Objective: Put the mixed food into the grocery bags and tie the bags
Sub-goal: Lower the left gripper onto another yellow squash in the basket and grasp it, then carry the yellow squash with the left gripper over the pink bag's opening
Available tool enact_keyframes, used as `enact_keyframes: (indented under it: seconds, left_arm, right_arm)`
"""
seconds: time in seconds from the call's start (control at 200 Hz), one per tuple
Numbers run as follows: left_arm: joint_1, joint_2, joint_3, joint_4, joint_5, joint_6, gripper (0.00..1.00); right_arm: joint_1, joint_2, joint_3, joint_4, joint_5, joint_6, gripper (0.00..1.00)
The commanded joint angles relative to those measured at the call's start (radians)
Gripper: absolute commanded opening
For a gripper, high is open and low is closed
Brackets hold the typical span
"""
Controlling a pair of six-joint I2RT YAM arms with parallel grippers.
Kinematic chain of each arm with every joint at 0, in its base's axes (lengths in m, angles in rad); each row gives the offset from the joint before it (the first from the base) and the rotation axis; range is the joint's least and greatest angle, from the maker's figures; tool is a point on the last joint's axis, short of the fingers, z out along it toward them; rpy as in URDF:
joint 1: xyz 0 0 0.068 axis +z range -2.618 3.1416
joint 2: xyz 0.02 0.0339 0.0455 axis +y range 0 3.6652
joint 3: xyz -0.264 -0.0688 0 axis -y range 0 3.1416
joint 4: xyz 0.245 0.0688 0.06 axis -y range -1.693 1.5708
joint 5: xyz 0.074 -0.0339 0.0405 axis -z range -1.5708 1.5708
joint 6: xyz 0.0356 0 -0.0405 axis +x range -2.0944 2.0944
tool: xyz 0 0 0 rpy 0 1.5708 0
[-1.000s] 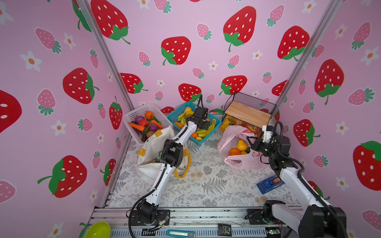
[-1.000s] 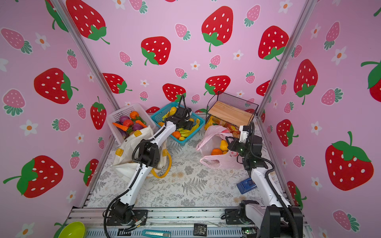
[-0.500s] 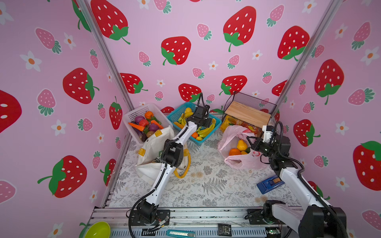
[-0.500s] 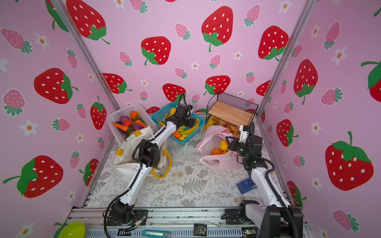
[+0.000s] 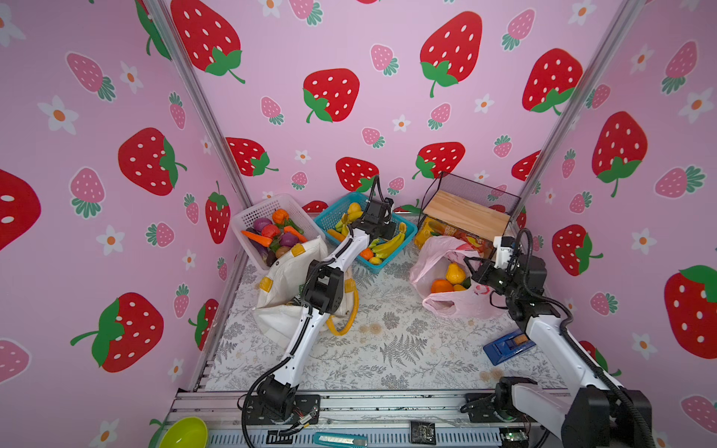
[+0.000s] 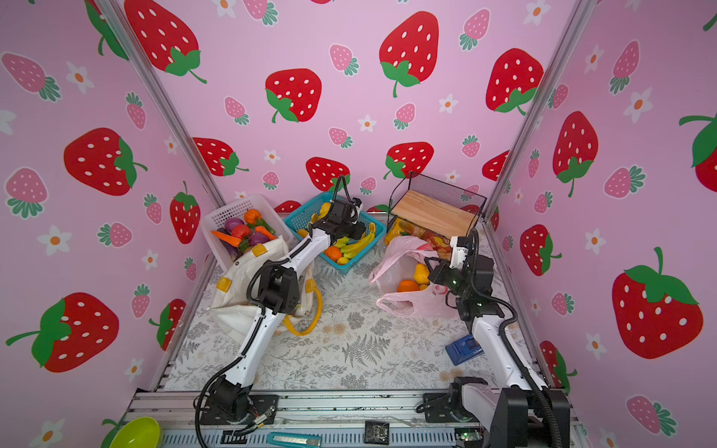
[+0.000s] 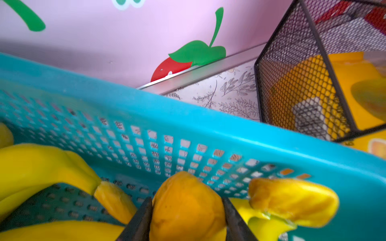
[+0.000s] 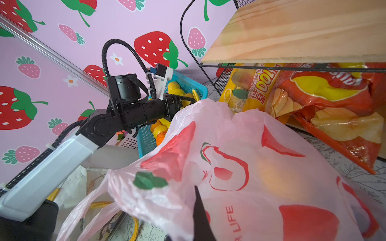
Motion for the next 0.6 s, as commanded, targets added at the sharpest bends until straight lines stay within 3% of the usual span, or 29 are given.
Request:
enact_keyframes:
  seconds: [0.0,0.35,0.595]
  left_arm:
    - [-0.002,-0.182,-0.086,0.068,0.000,-0.023,0.36]
    - [-0.068,-0.817,-0.837,0.408,0.096,-0.106,0.34]
    - [-0.246,-1.236,-1.364,0.402,-0.125,-0.127,0.34]
  right_arm:
    - [-0.008,-0.003,-0.008,0.015,0.004,-0.011,0.00]
    - [-0.007,-0.014,-0.002,0.009,0.012,-0.012,0.00]
    - [-0.008,-0.022,0.004,0.007,0.004,-0.006,0.00]
